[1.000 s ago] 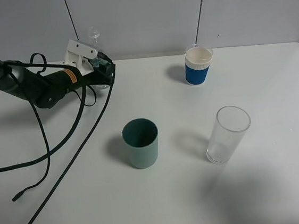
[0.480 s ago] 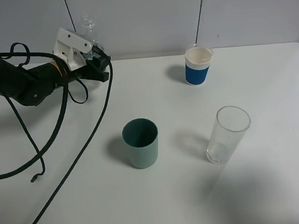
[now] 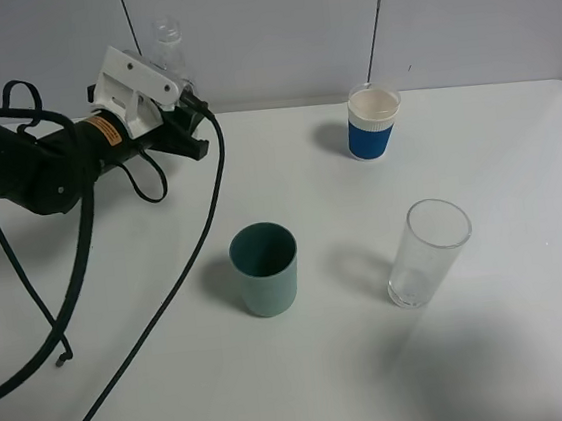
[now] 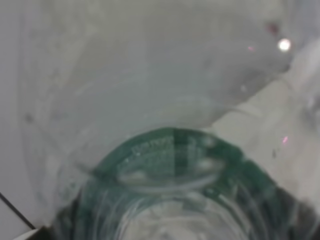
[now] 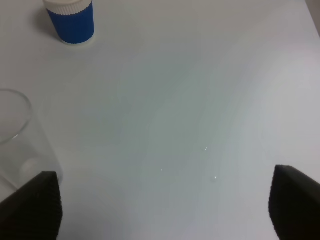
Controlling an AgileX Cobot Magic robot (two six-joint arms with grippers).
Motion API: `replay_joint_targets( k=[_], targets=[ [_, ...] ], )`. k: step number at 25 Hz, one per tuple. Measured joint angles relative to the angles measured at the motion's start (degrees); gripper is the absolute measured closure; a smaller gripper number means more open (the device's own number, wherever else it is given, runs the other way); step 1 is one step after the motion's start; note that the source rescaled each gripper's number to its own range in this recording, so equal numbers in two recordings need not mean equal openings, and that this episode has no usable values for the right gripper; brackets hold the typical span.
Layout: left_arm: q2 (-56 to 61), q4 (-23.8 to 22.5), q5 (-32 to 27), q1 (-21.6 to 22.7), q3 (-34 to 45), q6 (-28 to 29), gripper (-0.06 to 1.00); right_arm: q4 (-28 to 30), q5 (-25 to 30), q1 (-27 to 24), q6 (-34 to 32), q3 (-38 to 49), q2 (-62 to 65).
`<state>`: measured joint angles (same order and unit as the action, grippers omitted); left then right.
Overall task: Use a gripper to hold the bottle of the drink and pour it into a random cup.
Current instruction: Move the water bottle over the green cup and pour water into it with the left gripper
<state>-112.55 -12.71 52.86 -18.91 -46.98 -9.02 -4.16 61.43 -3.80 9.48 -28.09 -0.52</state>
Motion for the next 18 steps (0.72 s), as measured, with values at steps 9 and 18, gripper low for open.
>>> replay_joint_targets(
  k=[9,18],
  targets=[
    [3.8,2.0,0.5,-3.6,3.3,-10.6,0.88,0.0,0.0,0.0,0.0,0.0,0.0],
    [6.5,1.8,3.3,-4.3,7.7,-20.9,0.88,0.0,0.0,0.0,0.0,0.0,0.0]
  ],
)
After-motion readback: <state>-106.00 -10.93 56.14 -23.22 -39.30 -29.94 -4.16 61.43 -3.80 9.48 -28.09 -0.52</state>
